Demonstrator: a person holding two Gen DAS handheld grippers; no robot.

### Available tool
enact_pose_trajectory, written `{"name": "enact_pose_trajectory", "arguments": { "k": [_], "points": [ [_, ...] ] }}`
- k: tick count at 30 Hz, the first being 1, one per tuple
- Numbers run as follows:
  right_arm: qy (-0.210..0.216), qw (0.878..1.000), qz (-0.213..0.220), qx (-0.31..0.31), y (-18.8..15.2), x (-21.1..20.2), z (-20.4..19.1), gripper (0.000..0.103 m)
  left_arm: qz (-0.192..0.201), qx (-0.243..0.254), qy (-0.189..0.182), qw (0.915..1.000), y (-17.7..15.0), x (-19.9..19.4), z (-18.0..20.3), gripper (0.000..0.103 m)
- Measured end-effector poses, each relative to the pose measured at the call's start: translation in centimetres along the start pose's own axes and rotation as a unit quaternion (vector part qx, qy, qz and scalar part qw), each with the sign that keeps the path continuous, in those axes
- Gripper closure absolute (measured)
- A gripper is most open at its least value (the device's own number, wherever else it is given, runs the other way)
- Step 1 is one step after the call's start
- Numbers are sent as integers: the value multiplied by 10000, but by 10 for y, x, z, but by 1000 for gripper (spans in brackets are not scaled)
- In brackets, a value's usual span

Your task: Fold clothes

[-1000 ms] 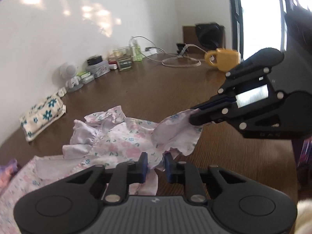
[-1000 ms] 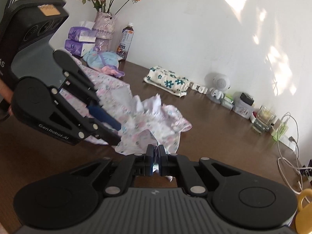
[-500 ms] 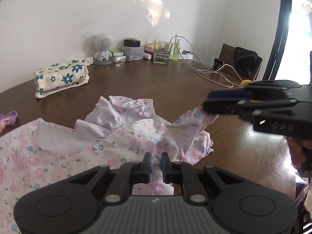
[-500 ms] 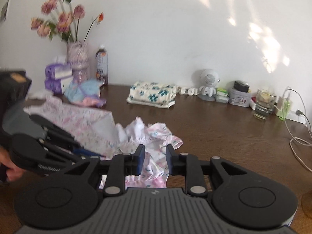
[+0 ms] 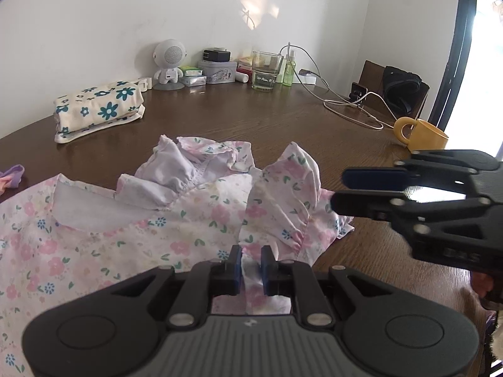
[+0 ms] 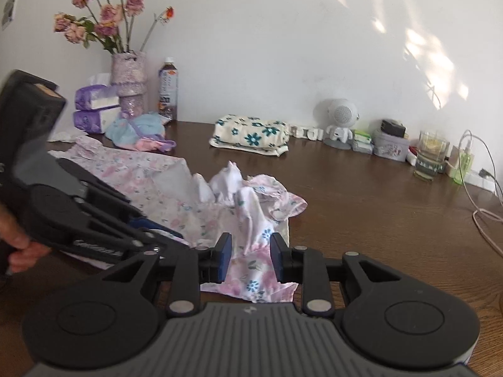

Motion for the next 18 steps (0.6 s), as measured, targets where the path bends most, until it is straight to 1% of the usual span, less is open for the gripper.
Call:
{"name": "enact_pose_trajectory", "arguments": {
  "k": [5,7,9,10,11,12,13,14,18],
  "points": [
    [-24,9989,-441,167,-11,19,5,77,44,31,28,10000,-2,0,0,90],
    [-16,9981,-571,237,-14,24,7,77,73,-47,32,10000,-2,0,-3,78],
    [-16,9974,-668,274,-17,27,7,77,124,-153,41,9998,-2,-4,-6,73],
    [-23,9972,-697,262,-18,28,6,77,159,-199,83,9996,-1,-7,-9,66],
    [-37,9973,-694,238,-19,28,5,77,228,-234,174,9993,1,-12,-10,62],
    [-52,9973,-695,214,-19,28,4,77,337,-254,296,9987,3,-18,-12,52],
    [-68,9974,-695,202,-19,28,4,77,446,-273,418,9978,6,-24,-13,49],
    [-79,9974,-693,201,-19,28,3,77,502,-275,483,9972,6,-28,-13,49],
    [-110,9975,-661,234,-19,28,3,77,418,-183,419,9981,1,-23,-10,50]
  ]
}}
Point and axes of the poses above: each gripper's, at about its wrist camera, not at the fingertips, and x roughly the way its jaws point, z to its right, y to its top, the point moved 3 cm from there along x, roughly the way its jaws point, and after that the axes turned 5 degrees about z, right-handed, at the moved point
